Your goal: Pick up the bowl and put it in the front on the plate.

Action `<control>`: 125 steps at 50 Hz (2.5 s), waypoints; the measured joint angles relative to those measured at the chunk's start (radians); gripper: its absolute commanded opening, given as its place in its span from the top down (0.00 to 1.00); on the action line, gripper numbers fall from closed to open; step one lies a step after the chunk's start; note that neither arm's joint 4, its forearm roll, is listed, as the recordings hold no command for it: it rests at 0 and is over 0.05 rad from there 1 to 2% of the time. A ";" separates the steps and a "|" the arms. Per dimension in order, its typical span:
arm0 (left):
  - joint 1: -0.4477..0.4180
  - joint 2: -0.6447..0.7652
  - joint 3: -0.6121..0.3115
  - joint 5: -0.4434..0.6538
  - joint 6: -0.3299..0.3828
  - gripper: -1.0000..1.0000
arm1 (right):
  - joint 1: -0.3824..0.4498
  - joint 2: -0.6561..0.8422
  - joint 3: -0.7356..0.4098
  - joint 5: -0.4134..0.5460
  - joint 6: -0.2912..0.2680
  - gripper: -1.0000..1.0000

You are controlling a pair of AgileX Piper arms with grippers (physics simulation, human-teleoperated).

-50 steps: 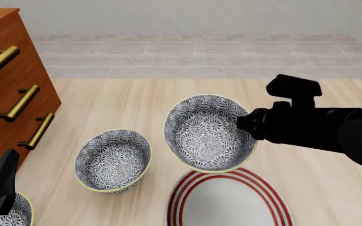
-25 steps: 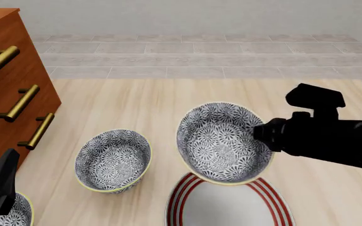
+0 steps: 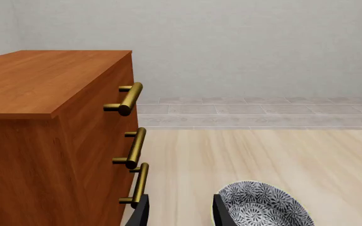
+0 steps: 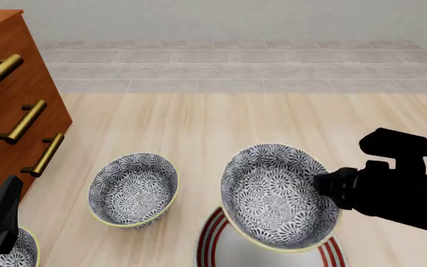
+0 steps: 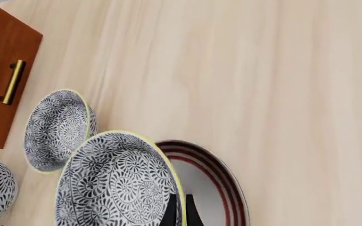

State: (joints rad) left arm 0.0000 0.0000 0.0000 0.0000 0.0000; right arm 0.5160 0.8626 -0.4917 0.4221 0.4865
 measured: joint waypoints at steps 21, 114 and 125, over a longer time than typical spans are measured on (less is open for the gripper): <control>0.000 0.000 0.000 0.000 0.000 0.00 | 0.027 -0.089 0.066 0.065 -0.005 1.00; 0.000 0.000 0.000 0.000 0.000 0.00 | 0.095 0.072 0.204 -0.143 -0.039 1.00; 0.000 0.000 0.000 0.000 0.000 0.00 | 0.081 0.072 0.196 -0.137 -0.054 0.00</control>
State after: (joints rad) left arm 0.0000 0.0000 0.0000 0.0000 0.0000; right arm 0.5971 0.9343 -0.2952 0.2855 0.4330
